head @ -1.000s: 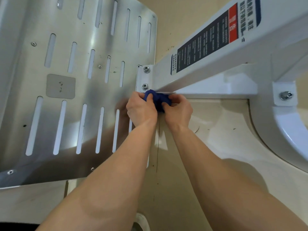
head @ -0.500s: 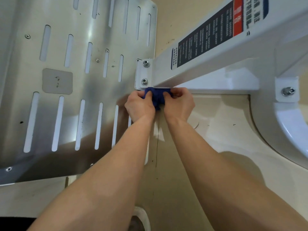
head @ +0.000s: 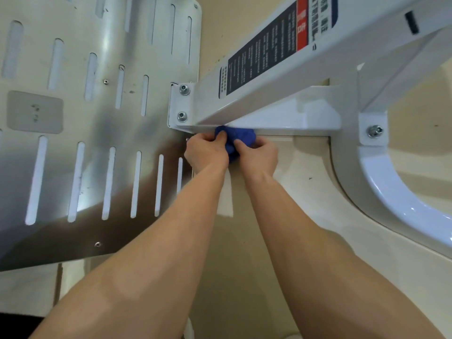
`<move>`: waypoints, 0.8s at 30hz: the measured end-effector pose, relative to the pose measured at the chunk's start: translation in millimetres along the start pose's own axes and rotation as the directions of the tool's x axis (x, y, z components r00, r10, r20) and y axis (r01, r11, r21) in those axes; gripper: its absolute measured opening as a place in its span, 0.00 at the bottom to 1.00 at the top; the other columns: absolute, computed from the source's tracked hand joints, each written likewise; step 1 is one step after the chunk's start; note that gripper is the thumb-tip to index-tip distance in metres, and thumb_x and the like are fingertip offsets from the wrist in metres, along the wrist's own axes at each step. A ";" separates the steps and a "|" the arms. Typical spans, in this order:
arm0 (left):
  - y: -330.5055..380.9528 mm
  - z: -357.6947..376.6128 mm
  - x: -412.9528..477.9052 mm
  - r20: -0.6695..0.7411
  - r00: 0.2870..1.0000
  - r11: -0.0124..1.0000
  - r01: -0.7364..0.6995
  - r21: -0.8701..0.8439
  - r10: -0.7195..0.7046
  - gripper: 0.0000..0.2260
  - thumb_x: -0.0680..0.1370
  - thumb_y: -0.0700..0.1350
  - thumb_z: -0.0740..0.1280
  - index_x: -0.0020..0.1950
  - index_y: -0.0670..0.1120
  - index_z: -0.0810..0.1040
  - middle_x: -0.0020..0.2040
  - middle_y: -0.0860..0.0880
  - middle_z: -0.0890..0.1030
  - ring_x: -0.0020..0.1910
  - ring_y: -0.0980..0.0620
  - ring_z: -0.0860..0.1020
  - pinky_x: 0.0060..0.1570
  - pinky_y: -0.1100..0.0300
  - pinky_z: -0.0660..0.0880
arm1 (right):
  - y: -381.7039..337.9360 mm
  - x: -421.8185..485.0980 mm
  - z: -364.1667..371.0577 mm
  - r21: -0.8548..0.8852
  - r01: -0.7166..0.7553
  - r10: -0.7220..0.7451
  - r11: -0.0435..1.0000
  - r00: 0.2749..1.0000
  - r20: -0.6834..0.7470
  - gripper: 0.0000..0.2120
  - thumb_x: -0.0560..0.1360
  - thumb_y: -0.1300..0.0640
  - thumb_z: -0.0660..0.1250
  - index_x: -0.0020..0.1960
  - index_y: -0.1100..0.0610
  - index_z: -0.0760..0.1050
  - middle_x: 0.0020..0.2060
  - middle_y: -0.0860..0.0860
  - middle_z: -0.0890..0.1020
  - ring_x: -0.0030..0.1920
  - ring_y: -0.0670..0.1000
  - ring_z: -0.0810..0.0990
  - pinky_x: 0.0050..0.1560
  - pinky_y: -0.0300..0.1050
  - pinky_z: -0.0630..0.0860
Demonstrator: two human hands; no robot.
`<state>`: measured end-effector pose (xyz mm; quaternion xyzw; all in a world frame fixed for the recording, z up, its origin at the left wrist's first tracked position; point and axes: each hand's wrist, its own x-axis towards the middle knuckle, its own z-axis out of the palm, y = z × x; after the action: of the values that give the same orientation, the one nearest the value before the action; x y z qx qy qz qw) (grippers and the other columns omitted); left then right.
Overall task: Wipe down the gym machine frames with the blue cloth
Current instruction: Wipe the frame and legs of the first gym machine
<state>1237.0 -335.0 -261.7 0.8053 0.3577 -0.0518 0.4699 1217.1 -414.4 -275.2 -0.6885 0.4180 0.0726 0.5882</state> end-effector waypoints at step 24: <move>5.7 89.5 -52.3 0.158 0.987 0.992 0.022 -0.124 -0.002 0.12 0.74 0.49 0.73 0.34 0.50 0.75 0.32 0.55 0.78 0.33 0.51 0.79 0.36 0.62 0.74 | 10.4 35.3 -85.1 0.128 0.009 0.016 0.992 0.981 -0.195 0.07 0.74 0.53 0.73 0.46 0.57 0.81 0.41 0.48 0.85 0.44 0.48 0.84 0.51 0.47 0.81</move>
<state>1224.5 -435.4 -285.2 0.7655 0.3265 -0.0957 0.5461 1199.5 -505.3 -278.5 -0.6525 0.4786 -0.0213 0.5872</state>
